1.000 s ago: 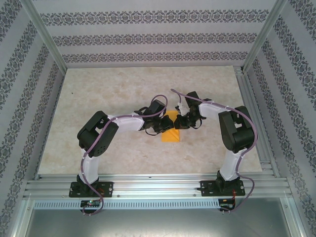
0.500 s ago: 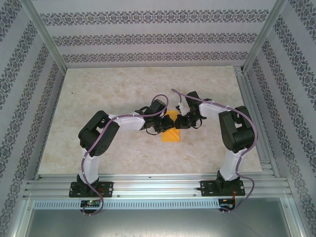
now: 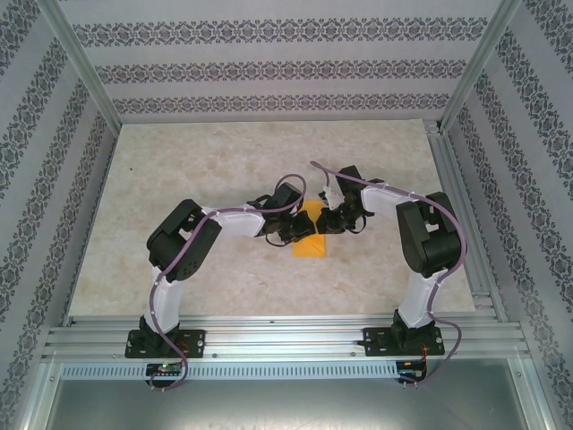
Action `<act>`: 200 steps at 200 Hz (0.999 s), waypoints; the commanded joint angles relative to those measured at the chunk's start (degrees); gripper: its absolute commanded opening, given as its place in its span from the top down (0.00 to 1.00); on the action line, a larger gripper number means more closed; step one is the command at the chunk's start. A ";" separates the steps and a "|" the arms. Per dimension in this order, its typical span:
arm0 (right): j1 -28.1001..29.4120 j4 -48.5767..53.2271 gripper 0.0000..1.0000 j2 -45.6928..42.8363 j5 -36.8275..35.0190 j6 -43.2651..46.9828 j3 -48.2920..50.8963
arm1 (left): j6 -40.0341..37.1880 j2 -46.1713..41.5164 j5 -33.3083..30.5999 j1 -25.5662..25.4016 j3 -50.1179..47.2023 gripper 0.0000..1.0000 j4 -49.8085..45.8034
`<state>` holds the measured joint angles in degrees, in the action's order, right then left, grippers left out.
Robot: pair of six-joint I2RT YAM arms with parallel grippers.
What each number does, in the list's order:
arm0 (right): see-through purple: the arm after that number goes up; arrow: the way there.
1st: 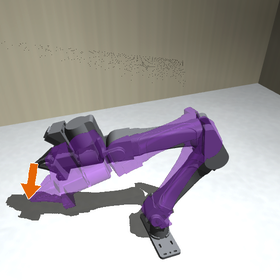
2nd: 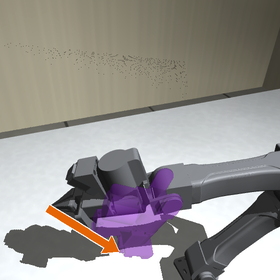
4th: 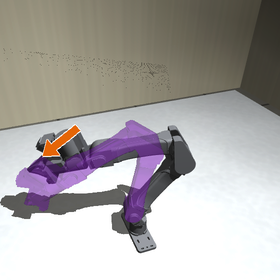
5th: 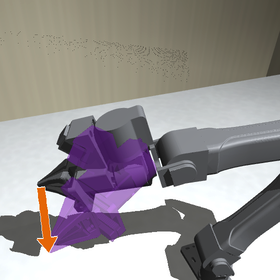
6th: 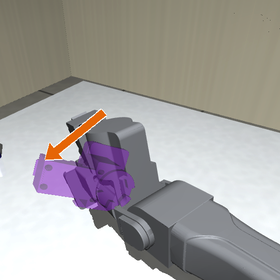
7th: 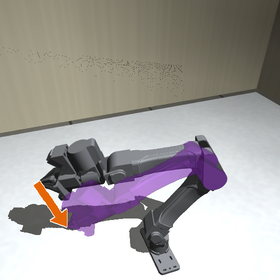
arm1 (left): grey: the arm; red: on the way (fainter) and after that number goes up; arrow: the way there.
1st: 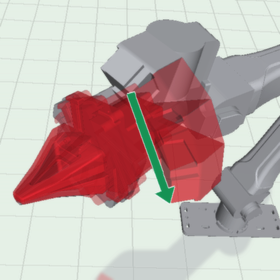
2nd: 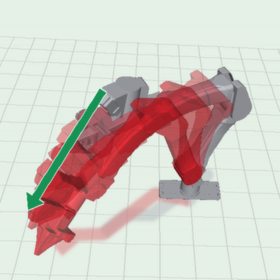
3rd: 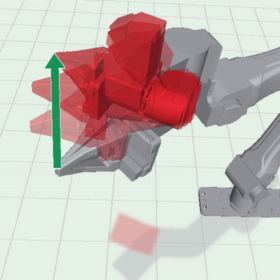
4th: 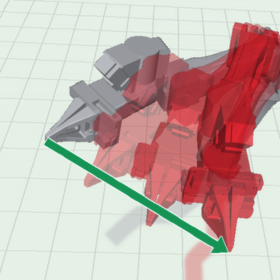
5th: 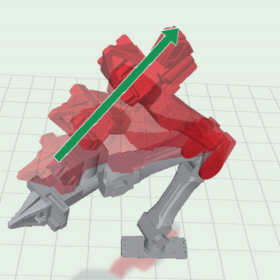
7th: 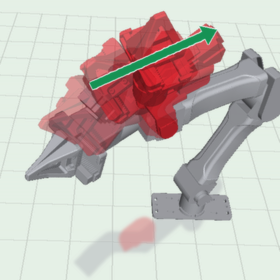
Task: Fold a paper plane with a square sheet of paper (pick it up from the middle)
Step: Fold the triangle a second time at the center of the table.
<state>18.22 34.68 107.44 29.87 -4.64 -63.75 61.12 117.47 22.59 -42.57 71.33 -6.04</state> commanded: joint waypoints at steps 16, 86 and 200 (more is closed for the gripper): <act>-0.40 -1.48 0.89 0.84 -1.00 -0.58 0.11 | -0.85 1.36 -1.03 -0.94 1.47 0.85 -1.18; -0.58 -0.69 0.81 -3.73 -2.16 -2.03 0.24 | -0.74 2.15 -1.88 -0.90 0.54 0.86 -1.79; 0.18 -6.29 0.90 -16.40 6.18 -12.28 13.27 | -1.01 2.50 -1.01 -0.94 0.76 0.85 -1.17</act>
<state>17.63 32.38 93.12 30.79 -12.67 -52.71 61.12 118.26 21.98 -42.78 71.33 -6.00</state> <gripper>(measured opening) 0.099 0.145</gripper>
